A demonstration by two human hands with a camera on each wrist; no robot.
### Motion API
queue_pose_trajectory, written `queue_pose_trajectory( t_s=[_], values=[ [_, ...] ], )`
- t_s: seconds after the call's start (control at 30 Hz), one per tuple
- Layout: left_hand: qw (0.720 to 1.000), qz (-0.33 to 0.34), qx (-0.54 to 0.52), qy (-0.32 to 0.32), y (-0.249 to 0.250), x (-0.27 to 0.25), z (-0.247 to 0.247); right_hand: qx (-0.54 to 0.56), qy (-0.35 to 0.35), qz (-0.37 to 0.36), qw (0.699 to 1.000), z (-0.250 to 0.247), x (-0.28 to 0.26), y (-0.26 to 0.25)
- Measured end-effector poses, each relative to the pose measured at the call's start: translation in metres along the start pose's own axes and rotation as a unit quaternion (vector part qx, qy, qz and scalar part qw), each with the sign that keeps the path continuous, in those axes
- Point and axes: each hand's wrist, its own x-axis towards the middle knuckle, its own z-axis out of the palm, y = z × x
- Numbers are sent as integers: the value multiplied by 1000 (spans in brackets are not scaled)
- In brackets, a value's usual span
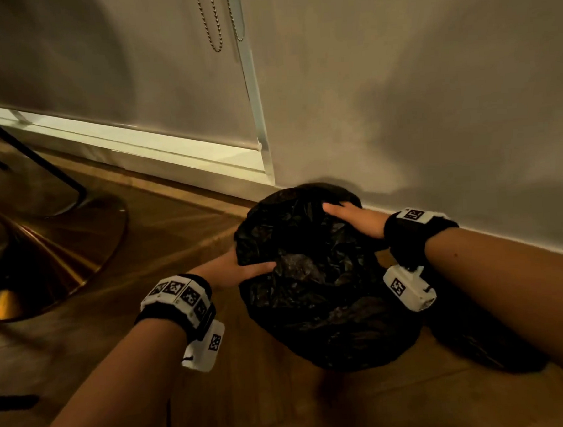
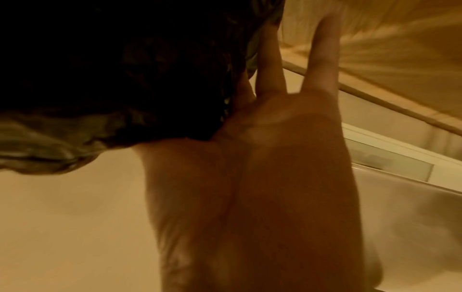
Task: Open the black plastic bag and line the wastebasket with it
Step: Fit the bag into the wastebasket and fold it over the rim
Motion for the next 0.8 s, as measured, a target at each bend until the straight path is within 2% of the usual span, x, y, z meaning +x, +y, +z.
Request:
queue_pose_trajectory(
  t_s=[0.07,0.1,0.13,0.17,0.2,0.23,0.27,0.3,0.33,0.37,0.4,0.43,0.47,0.5,0.53,0.6,0.63,0.7,0.77,0.8],
  values=[
    [1000,13,-20,19,-8,2,0,-70,37,29,996,-8,-4,-5],
    [998,23,-35,46,-10,2,-2,-106,98,16,989,-14,-3,-8],
    [997,35,-50,57,-11,2,-3,-124,155,-22,980,-18,-1,-13],
    [996,49,-54,44,-12,0,-2,-116,174,-79,975,-20,2,-17],
    [997,55,-45,17,-12,-3,-1,-86,153,-116,978,-19,4,-21],
    [998,49,-35,-3,-11,-6,2,-70,102,-116,986,-15,6,-22],
    [998,42,-37,-4,-10,-9,5,-75,48,-83,993,-11,9,-20],
    [998,36,-53,15,-13,-12,7,-105,14,-56,993,-9,12,-17],
    [995,29,-91,42,-14,-15,9,-144,20,-54,988,-9,12,-13],
    [988,16,-137,75,-17,-22,9,-155,77,-68,982,-13,10,-10],
    [981,3,-162,102,-19,-29,10,-152,164,-91,970,-15,0,-6],
    [979,-7,-161,123,-24,-36,13,-121,242,-113,956,-15,-10,2],
    [981,-5,-134,137,-29,-42,17,-54,279,-126,951,-9,-23,11],
    [983,8,-107,150,-36,-47,23,23,260,-133,956,3,-39,24],
    [981,30,-100,161,-41,-52,30,76,206,-132,967,20,-53,40],
    [970,62,-144,186,-56,-55,41,32,79,-148,985,55,-77,68],
    [964,58,-168,197,-64,-55,45,5,44,-161,986,64,-80,83],
    [963,10,-151,223,-78,-49,47,9,36,-174,984,67,-79,96],
    [955,-49,-109,271,-85,-47,46,28,97,-187,977,61,-82,94],
    [942,-56,-106,312,-80,-50,42,7,148,-207,967,58,-85,92]
  ],
)
